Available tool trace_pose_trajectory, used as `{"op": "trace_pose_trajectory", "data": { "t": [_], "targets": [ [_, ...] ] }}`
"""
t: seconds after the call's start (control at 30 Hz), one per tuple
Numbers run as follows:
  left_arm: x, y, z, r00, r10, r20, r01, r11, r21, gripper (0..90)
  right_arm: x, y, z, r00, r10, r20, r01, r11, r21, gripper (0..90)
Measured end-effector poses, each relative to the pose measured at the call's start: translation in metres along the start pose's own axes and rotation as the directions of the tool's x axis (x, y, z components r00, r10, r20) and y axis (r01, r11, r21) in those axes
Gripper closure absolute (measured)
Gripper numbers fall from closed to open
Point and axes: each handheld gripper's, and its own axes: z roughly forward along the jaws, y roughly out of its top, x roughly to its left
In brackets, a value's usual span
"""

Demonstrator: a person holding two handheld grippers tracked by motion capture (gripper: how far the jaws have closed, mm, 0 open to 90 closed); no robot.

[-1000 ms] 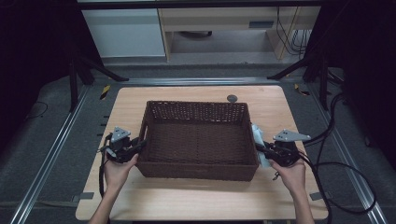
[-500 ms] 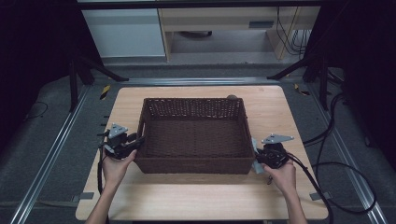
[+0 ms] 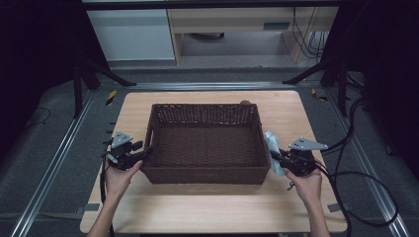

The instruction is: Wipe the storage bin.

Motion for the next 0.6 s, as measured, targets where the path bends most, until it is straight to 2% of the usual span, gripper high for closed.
{"op": "trace_pose_trajectory", "data": {
  "t": [0.03, 0.13, 0.23, 0.43, 0.6],
  "targets": [
    [-0.001, 0.0, 0.0, 0.9998, 0.002, 0.018, -0.002, 1.0, 0.009, 52.0, 0.002, 0.001, -0.001, 1.0, -0.005, -0.003, 0.005, 1.0, -0.003, 78.8],
    [-0.003, -0.002, 0.0, 0.9996, 0.026, 0.013, -0.026, 0.9993, 0.026, 55.1, 0.005, 0.002, -0.001, 0.9997, -0.021, -0.008, 0.021, 1.0, 0.008, 78.8],
    [-0.003, -0.004, 0.0, 0.9996, 0.021, 0.021, -0.022, 0.9992, 0.034, 59.4, 0.007, -0.002, 0.004, 0.9996, -0.025, -0.012, 0.026, 0.999, 0.042, 78.8],
    [-0.008, -0.002, 0.001, 0.9993, 0.023, -0.028, -0.022, 0.9989, 0.041, 65.0, 0.004, -0.016, 0.016, 0.9999, 0.003, -0.014, -0.001, 0.994, 0.113, 78.9],
    [-0.008, -0.002, 0.002, 0.9994, 0.001, -0.034, 0.0, 0.9993, 0.037, 66.1, 0.002, -0.027, 0.028, 0.9996, 0.019, -0.022, -0.015, 0.986, 0.168, 78.9]
  ]
}}
